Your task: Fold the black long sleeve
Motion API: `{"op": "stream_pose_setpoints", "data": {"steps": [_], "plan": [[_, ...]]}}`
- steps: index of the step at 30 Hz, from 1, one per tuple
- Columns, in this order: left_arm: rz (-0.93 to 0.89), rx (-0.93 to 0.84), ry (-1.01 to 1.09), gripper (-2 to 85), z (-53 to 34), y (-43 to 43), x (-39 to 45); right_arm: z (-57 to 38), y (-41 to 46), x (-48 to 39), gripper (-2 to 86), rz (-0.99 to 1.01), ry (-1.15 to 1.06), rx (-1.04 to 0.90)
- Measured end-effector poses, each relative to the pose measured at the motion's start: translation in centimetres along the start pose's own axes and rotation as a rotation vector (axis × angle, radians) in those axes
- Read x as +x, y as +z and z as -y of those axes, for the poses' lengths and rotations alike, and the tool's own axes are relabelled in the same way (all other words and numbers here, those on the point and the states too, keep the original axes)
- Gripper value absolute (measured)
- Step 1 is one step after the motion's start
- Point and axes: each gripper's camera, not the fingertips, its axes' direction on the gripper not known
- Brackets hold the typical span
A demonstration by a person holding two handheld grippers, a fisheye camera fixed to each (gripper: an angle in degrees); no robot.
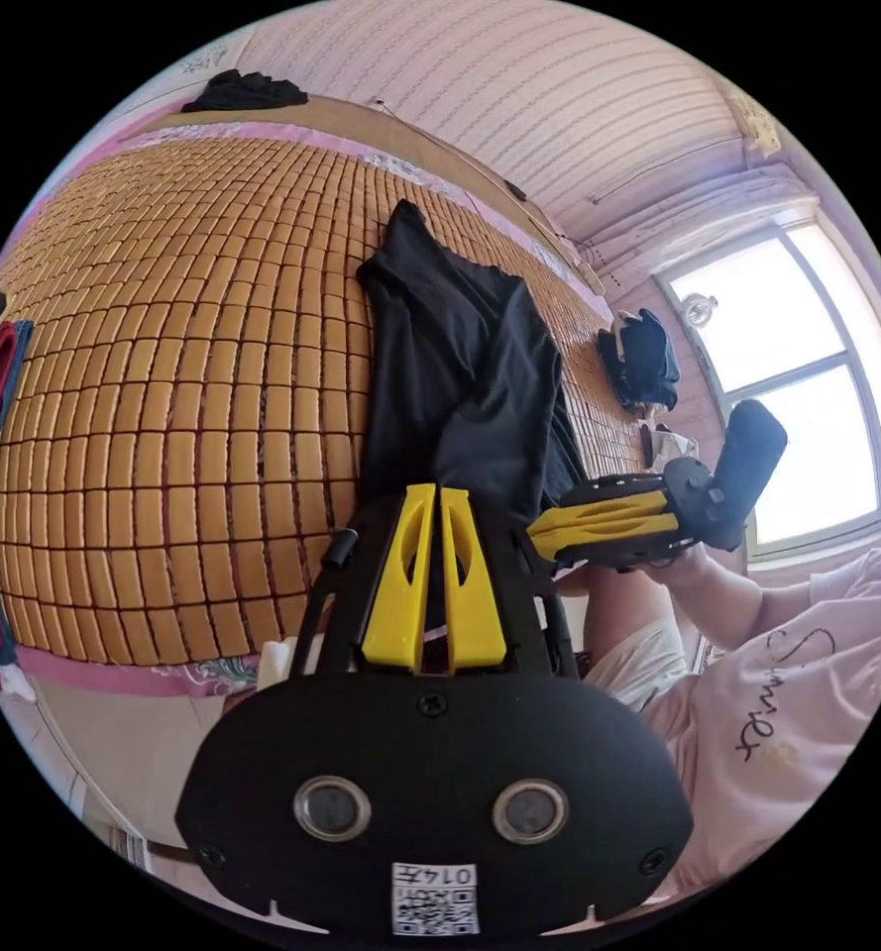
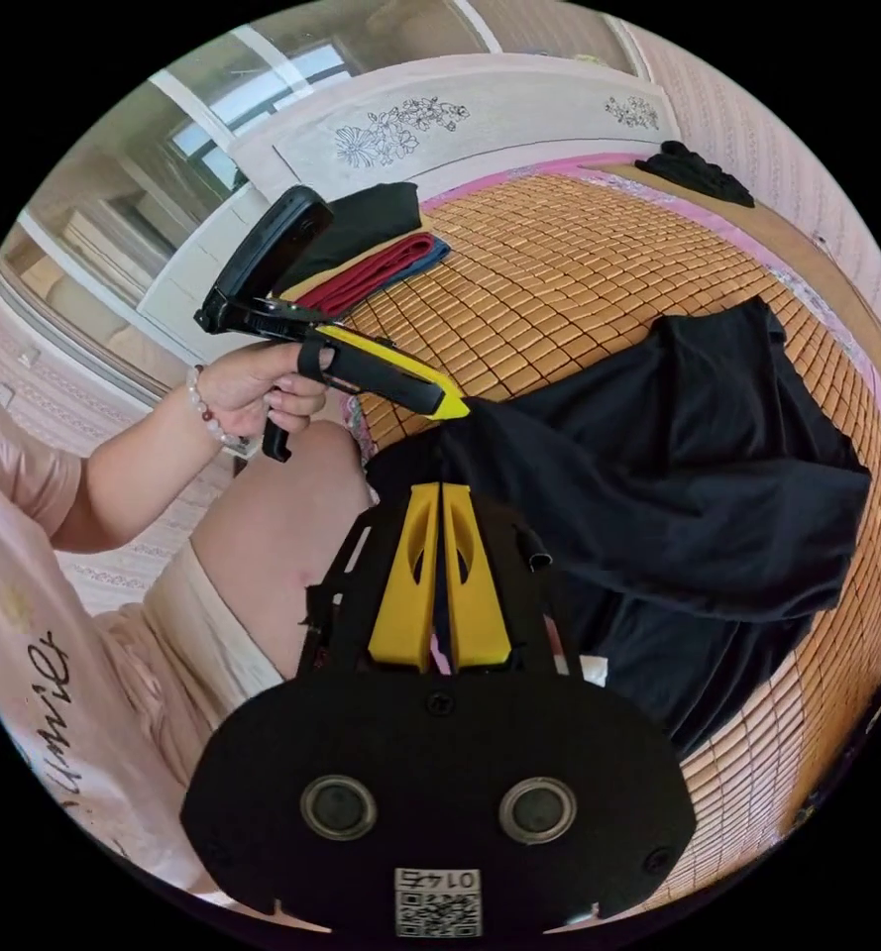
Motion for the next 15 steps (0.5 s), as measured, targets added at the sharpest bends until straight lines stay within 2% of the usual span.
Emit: {"op": "stream_pose_setpoints", "data": {"steps": [4,6,7,9,15], "plan": [[0.012,-0.092,-0.052,-1.0,-1.9,1.6,-1.0,-0.5,2.0,0.2,-0.5,0.102,-0.049,-0.140],[0.045,-0.114,-0.067,-1.0,-2.2,2.3,-1.4,-0.8,2.9,0.3,-0.2,0.088,-0.040,-0.172],[0.087,-0.133,-0.080,-1.0,-2.2,2.8,-1.6,-1.0,3.1,0.4,0.1,0.069,-0.017,-0.173],[0.061,-0.150,-0.092,-0.9,-1.9,3.2,-1.8,-1.1,3.1,0.6,0.6,0.059,0.009,-0.172],[0.102,-0.141,-0.062,-0.2,-1.2,0.8,-1.5,-2.4,-1.2,1.4,6.1,0.135,-0.016,-0.130]]}}
